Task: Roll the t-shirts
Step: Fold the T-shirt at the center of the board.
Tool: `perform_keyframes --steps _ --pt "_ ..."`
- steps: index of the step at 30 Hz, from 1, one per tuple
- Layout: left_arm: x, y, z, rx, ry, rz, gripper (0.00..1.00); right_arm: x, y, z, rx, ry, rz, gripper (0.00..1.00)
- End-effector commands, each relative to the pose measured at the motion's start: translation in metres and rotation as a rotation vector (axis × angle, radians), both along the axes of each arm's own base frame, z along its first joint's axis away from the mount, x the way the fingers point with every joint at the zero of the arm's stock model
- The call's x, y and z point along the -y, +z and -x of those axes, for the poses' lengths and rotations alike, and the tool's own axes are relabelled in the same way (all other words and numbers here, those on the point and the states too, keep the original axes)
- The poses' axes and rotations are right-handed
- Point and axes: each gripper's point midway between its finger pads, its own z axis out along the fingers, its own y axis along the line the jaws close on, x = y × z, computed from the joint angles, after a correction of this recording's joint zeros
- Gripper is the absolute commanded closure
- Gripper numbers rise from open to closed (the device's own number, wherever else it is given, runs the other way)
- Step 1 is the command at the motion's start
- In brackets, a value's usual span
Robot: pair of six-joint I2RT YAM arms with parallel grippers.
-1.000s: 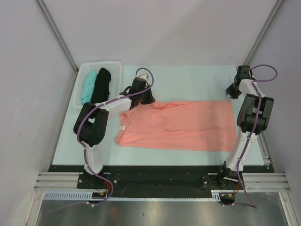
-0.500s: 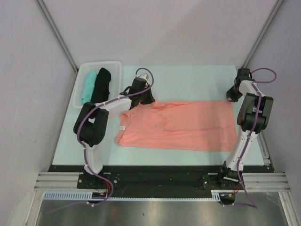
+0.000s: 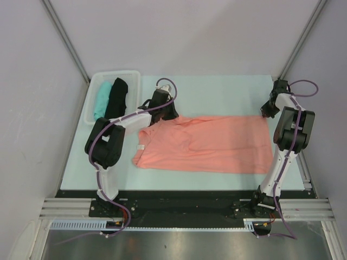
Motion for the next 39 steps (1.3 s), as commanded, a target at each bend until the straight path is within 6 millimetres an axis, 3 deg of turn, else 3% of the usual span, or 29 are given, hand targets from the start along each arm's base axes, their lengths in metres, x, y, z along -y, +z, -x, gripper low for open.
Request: perform_keyframes --steps 1,6,9,10,12,13,15,17,18,20,25,28,30,34,37,39 --pt "0.003 0.048 -0.011 0.089 0.021 0.051 1.00 0.001 0.012 0.002 0.025 -0.013 0.002 1.00" --pt "-0.006 0.070 -0.006 0.114 0.033 0.021 1.00 -0.002 0.060 0.005 0.122 -0.007 0.026 1.00" --pt "-0.017 0.081 0.005 0.128 0.051 0.015 1.00 -0.001 0.083 0.019 0.160 -0.016 0.047 1.00" --pt "-0.021 0.073 0.012 0.108 0.060 0.006 1.00 -0.003 0.086 0.023 0.164 -0.017 0.048 1.00" --pt "-0.026 0.078 0.022 0.108 0.067 0.014 1.00 -0.006 0.091 0.036 0.172 -0.021 0.048 1.00" --pt "-0.030 0.067 0.031 0.077 0.077 0.013 1.00 -0.006 0.092 0.040 0.175 -0.025 0.050 1.00" --pt "-0.034 0.071 0.041 0.075 0.083 0.032 1.00 -0.007 0.092 0.050 0.164 -0.030 0.060 1.00" --pt "-0.039 0.062 0.055 0.045 0.099 0.037 1.00 -0.005 0.093 0.064 0.155 -0.043 0.077 1.00" --pt "-0.042 0.069 0.062 0.051 0.106 0.049 1.00 -0.004 0.092 0.069 0.150 -0.042 0.079 1.00" --pt "-0.048 0.059 0.075 0.016 0.123 0.053 1.00 -0.005 0.091 0.082 0.143 -0.049 0.077 1.00" --pt "-0.054 0.052 0.103 -0.022 0.130 0.097 1.00 -0.010 0.079 0.106 0.097 -0.037 0.084 1.00" --pt "-0.052 0.047 0.119 -0.039 0.118 0.116 1.00 -0.013 0.063 0.132 0.052 -0.043 0.076 1.00" --pt "-0.053 0.037 0.128 -0.059 0.117 0.110 1.00 -0.011 0.063 0.141 0.066 -0.054 0.062 1.00" --pt "-0.053 0.024 0.134 -0.087 0.123 0.115 1.00 -0.015 0.059 0.151 0.076 -0.049 0.031 1.00" --pt "-0.049 0.031 0.129 -0.079 0.122 0.130 1.00 -0.018 0.057 0.147 0.089 -0.041 -0.001 0.97" --pt "-0.045 0.036 0.125 -0.075 0.125 0.140 1.00 -0.025 0.052 0.144 0.092 -0.019 -0.040 0.89"
